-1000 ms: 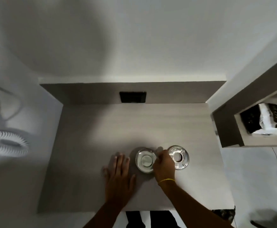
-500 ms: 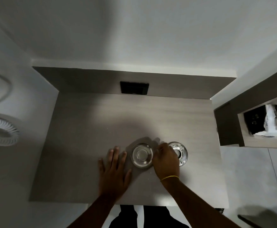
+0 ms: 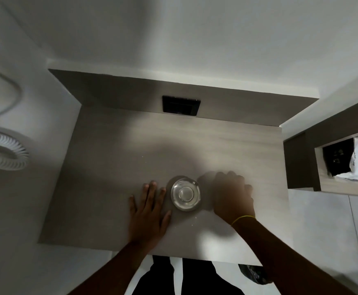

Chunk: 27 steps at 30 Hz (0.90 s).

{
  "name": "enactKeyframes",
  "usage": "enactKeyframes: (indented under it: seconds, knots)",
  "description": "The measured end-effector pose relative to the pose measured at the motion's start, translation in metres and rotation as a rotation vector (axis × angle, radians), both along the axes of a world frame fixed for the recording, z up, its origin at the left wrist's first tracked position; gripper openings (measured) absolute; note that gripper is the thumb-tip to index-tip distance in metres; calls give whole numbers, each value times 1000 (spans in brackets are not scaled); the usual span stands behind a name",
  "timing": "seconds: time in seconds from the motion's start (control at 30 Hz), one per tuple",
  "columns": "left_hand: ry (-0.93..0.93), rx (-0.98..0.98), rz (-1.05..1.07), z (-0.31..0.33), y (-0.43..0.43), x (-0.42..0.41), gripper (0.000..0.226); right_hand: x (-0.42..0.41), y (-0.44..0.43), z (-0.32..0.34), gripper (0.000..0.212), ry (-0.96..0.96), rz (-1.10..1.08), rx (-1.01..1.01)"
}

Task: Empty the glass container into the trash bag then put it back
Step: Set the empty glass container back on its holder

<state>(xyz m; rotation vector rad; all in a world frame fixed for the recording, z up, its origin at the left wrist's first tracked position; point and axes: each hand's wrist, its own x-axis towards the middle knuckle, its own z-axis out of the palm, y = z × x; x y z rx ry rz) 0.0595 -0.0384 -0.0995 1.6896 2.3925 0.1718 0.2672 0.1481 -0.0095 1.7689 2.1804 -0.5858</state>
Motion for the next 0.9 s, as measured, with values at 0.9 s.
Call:
enactKeyframes:
  seconds: [0.9]
  knots:
    - [-6,-30,9,1,-2,-2,76,-89,-49,18,89,113,342,-6]
